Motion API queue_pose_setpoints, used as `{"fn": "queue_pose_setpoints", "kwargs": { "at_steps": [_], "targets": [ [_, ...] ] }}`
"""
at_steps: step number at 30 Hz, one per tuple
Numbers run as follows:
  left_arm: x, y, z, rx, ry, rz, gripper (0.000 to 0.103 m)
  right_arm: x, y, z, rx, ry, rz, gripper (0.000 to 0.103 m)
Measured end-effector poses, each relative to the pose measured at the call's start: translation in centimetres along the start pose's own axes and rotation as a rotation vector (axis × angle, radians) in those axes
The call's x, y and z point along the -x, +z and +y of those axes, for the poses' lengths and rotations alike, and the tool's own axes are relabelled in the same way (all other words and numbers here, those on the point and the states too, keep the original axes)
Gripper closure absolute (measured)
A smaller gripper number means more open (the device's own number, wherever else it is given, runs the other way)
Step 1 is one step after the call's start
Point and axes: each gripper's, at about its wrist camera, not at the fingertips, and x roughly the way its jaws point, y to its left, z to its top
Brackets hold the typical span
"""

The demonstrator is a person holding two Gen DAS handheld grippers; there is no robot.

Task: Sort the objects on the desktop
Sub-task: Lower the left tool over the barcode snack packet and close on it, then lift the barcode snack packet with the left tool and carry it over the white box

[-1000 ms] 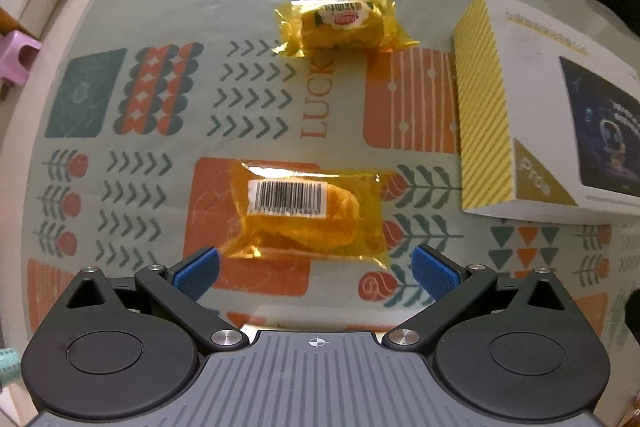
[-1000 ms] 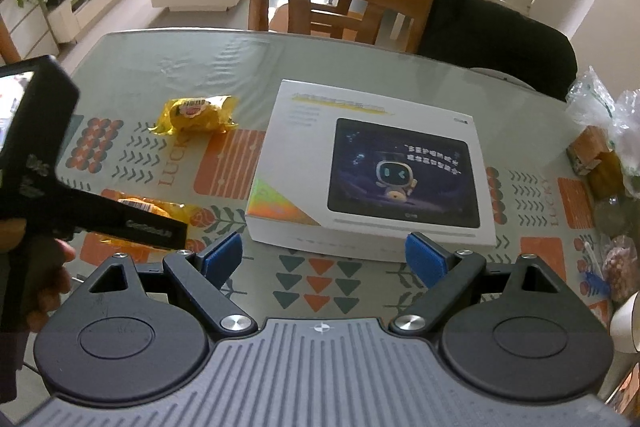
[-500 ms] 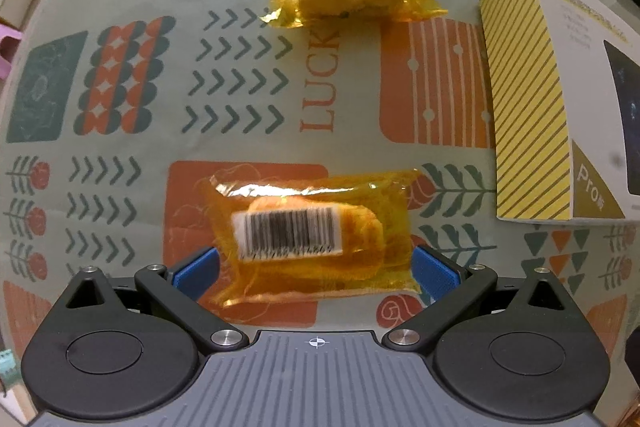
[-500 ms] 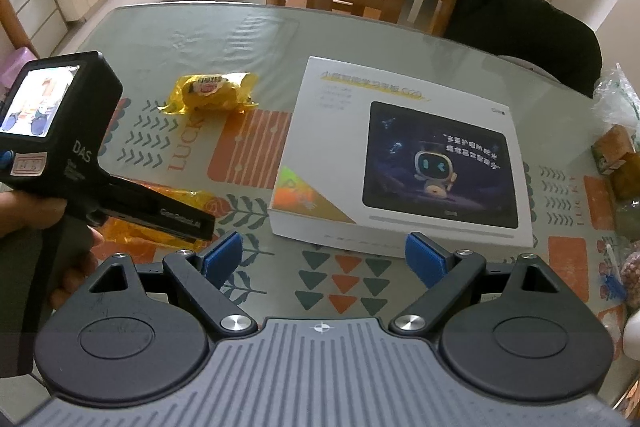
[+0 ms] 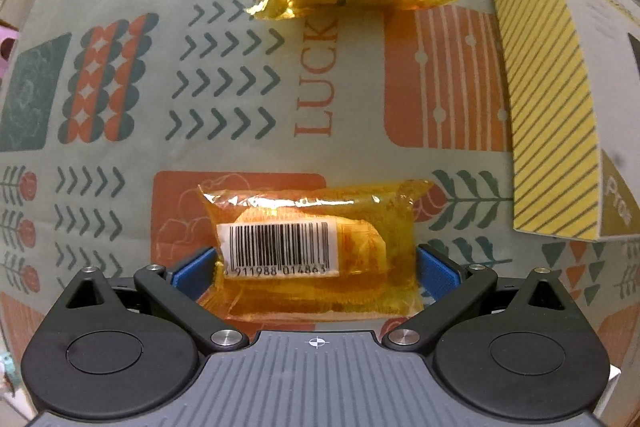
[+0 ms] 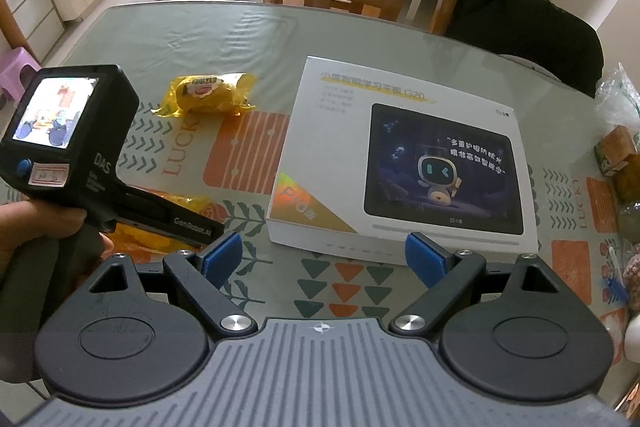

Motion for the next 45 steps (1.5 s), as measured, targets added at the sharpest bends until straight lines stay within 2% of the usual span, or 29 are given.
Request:
{"fn": "queue_pose_setpoints", "kwargs": {
  "at_steps": [9, 11, 13, 17, 19, 23, 29, 33, 36, 45],
  "targets": [
    [0.0, 0.0, 0.0, -0.007, 0.003, -0.031, 0.002, -0.3, 0.0, -0.2, -0.007, 0.001, 0.005, 0.000],
    [0.5, -0.2, -0.2, -0.024, 0.003, -0.048, 0.018, -0.2, 0.0, -0.2, -0.007, 0.003, 0.003, 0.000],
    [1.0, -0.3, -0.3, -0.037, 0.012, -0.056, 0.025, -0.1, 0.0, -0.2, -0.007, 0.006, 0.000, 0.000],
    [1.9, -0.5, -0.1, -0.028, -0.012, -0.045, 0.032, 0.4, 0.0, -0.3, -0.008, 0.013, -0.012, 0.000],
    [2.9, -1.1, -0.1, -0.025, -0.018, -0.059, 0.033, 0.8, 0.0, -0.3, -0.009, 0.015, -0.021, 0.000],
    [6.3, -2.8, -0.5, -0.039, 0.007, -0.138, 0.035, 1.7, -0.1, -0.6, -0.016, 0.017, -0.041, 0.000],
    [10.4, -3.1, -0.9, -0.028, 0.000, -0.200, 0.035, 3.5, -0.4, -1.0, -0.023, 0.025, -0.081, 0.000],
    [11.0, -4.7, -0.5, -0.014, -0.030, -0.214, 0.036, 5.0, -0.8, -1.3, -0.026, 0.037, -0.109, 0.000],
    [12.9, -6.4, -0.5, -0.009, -0.035, -0.230, 0.036, 6.2, -1.3, -1.5, -0.029, 0.048, -0.131, 0.000],
    [15.4, -11.4, -0.8, 0.006, -0.020, -0.258, 0.036, 9.1, -3.8, -2.2, -0.026, 0.079, -0.170, 0.000]
  ]
}}
